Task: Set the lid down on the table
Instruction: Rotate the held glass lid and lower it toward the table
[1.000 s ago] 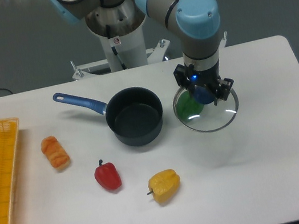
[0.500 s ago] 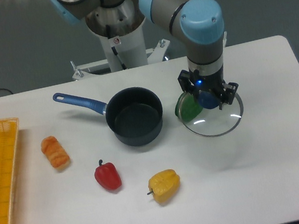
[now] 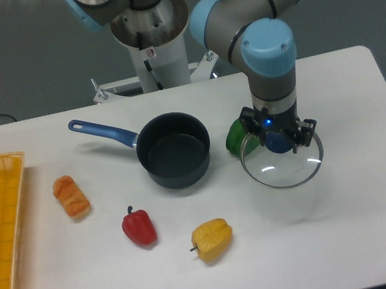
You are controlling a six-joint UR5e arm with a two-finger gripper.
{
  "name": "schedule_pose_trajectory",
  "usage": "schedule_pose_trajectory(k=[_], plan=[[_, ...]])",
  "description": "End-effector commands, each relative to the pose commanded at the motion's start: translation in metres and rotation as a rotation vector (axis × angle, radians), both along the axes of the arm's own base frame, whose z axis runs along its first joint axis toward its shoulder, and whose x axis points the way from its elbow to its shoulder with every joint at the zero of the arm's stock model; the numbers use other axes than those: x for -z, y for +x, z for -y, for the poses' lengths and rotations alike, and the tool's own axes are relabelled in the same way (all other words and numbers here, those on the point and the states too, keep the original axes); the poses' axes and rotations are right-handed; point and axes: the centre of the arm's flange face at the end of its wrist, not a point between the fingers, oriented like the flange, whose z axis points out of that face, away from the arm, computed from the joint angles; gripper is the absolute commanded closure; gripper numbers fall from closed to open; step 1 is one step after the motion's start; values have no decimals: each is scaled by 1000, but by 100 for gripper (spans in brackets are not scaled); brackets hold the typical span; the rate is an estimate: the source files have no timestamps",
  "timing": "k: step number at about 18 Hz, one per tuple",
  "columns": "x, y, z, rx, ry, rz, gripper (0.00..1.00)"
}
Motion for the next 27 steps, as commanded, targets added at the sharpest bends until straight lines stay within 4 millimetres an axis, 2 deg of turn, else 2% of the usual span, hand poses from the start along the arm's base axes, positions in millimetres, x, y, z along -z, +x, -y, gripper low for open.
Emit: schedule_pose_trajectory(k=[2, 9, 11, 13, 16, 19, 27], plan=[[13, -3, -2, -15, -8, 17, 44], [40, -9, -7, -14, -28, 52, 44], [44, -10, -10, -11, -30, 54, 44], [40, -14, -14, -12, -23, 46, 44], [49, -19, -20, -17, -27, 51, 44], [50, -19, -28, -20, -21, 41, 44], [68, -16, -41, -6, -21, 36, 44]])
